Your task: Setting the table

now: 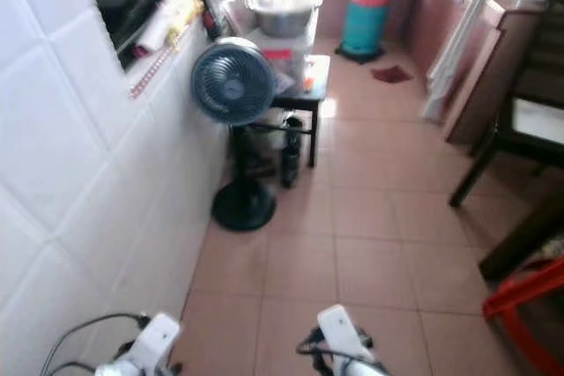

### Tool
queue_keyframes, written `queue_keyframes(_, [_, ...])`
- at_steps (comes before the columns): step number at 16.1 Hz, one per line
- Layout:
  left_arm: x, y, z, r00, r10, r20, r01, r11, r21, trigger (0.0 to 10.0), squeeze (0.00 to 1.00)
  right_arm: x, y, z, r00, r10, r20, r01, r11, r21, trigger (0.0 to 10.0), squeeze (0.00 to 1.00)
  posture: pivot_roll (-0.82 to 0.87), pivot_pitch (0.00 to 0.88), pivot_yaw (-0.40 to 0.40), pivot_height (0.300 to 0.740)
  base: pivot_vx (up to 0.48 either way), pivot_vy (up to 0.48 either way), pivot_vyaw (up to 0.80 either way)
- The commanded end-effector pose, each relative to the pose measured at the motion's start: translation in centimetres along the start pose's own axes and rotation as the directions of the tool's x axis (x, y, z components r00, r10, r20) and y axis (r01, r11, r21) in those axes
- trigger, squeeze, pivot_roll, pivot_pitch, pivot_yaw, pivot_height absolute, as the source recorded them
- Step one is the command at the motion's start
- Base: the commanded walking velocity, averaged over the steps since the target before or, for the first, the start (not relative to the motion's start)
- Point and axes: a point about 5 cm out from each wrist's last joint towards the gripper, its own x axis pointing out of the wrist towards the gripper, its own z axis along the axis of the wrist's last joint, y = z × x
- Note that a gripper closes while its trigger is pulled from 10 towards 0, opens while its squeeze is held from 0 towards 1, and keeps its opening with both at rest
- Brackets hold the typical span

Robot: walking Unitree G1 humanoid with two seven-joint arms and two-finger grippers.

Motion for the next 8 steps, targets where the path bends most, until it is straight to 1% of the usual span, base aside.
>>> queue_keyframes(1, [-0.18, 0.14, -0.87, 1.000, 0.008, -0.025, -0.008, 1.000, 0.004, 10.0, 0.00, 0.15, 0.30, 0.37, 1.000, 0.006, 0.003, -0.006, 1.000, 0.007, 10.0, 0.00, 0.03, 0.000, -0.007, 0.740, 0.000, 0.000, 0.00])
queue_keyframes(3, [-0.17, 0.10, -0.79, 1.000, 0.000, -0.020, 0.000, 1.000, -0.006, 10.0, 0.00, 0.14, 0.31, 0.32, 1.000, 0.007, 0.001, -0.007, 1.000, 0.013, 10.0, 0.00, 0.04, 0.000, -0.008, 0.740, 0.000, 0.000, 0.00])
queue_keyframes(8, [-0.07, 0.08, -0.40, 1.000, 0.004, -0.015, -0.004, 1.000, -0.004, 10.0, 0.00, 0.17, 0.15, 0.42, 1.000, 0.005, 0.000, -0.005, 1.000, 0.004, 10.0, 0.00, 0.04, 0.000, -0.014, 0.740, 0.000, 0.000, 0.00])
